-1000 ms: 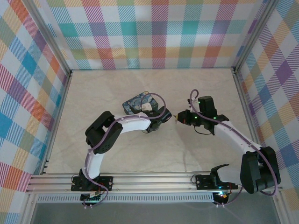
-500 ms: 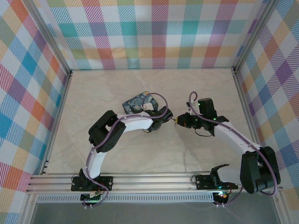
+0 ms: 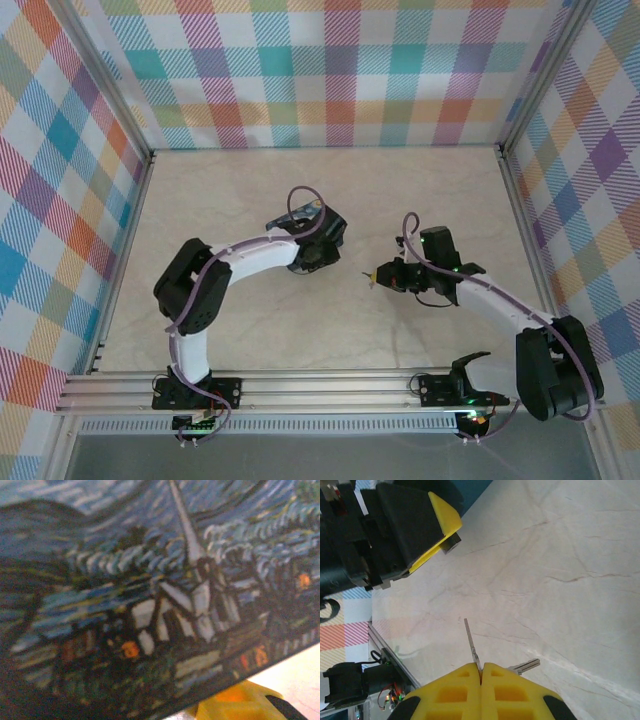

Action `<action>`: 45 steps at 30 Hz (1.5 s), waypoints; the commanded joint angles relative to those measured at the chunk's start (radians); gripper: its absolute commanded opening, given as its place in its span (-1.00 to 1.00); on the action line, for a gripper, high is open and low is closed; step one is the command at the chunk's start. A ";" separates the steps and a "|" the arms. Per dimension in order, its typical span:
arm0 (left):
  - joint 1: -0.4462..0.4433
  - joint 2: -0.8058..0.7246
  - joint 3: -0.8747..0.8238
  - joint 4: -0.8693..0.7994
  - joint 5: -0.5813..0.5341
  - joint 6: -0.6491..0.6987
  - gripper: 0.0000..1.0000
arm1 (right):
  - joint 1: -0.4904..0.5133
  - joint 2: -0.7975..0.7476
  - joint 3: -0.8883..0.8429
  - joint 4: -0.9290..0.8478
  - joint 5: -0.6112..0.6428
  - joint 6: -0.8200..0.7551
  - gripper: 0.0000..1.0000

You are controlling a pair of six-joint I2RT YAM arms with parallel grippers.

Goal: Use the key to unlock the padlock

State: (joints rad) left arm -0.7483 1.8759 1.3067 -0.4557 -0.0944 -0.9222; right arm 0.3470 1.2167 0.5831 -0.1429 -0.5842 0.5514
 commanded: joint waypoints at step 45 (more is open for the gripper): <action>0.226 -0.515 -0.426 0.374 0.476 -0.459 -0.91 | 0.346 0.170 0.135 0.469 0.266 0.145 -1.00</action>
State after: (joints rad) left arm -0.5396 1.3975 0.8913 -0.1204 0.3592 -1.3663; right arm 0.6880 1.3827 0.6994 0.2562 -0.3340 0.6960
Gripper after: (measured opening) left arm 0.316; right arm 0.046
